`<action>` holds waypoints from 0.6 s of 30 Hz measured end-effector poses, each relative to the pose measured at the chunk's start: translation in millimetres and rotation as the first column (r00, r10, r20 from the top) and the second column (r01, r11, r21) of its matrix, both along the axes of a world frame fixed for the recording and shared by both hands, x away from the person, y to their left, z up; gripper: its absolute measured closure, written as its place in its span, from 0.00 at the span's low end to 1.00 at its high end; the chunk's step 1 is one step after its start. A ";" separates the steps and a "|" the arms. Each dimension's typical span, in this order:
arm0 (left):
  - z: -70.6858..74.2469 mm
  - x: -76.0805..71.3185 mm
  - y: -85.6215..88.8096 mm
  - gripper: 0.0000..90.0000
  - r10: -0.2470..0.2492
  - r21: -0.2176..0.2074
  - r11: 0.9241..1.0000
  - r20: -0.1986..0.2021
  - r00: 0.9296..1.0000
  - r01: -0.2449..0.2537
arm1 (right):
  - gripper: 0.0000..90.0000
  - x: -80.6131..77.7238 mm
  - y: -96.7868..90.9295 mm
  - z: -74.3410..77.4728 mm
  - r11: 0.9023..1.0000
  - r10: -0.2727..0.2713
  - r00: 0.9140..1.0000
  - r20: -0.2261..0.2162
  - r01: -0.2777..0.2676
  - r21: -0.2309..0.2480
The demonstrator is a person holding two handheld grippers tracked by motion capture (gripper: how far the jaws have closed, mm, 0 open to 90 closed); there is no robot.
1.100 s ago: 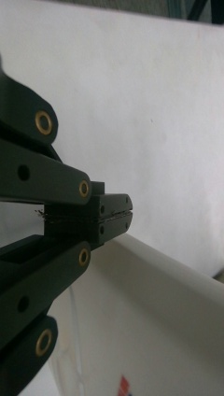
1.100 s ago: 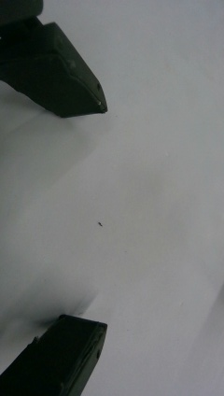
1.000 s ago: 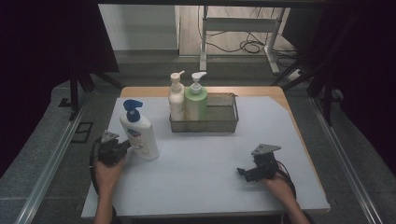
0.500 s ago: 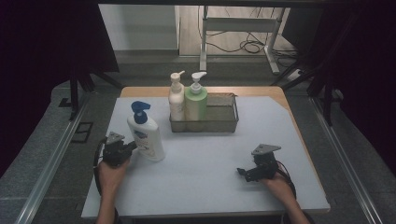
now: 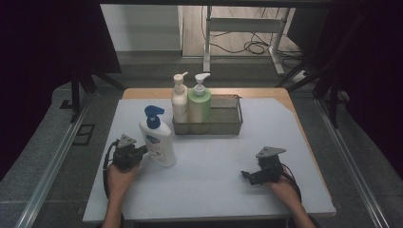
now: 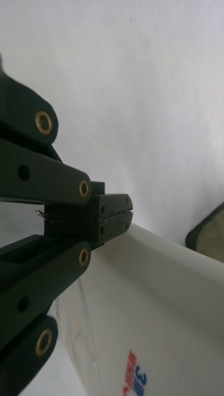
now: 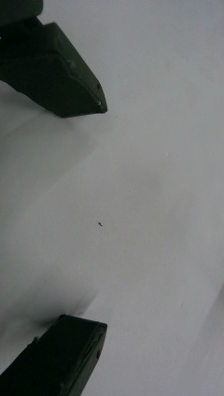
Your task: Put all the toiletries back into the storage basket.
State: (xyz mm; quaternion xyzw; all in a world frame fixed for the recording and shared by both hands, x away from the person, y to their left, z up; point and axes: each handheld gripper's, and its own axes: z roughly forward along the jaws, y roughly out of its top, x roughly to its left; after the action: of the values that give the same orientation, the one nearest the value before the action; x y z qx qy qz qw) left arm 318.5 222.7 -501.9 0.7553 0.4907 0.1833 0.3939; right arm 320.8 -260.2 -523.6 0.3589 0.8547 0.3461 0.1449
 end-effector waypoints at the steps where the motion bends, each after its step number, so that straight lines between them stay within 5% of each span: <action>1: 0.2 -0.2 -1.7 0.99 -0.004 0.002 1.000 -0.002 1.000 0.004 | 0.00 0.0 0.0 0.0 1.000 0.000 1.000 0.000 0.000 0.000; 18: 2.0 -8.0 -25.3 0.99 -0.086 0.017 0.996 -0.007 0.996 0.086 | 0.00 0.0 0.0 0.0 1.000 0.000 1.000 0.000 0.000 0.001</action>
State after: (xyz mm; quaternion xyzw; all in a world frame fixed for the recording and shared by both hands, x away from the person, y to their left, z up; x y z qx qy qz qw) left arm 310.5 197.4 -499.8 0.7796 0.4573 0.1680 0.3936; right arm 320.8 -260.2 -523.7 0.3589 0.8546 0.3463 0.1447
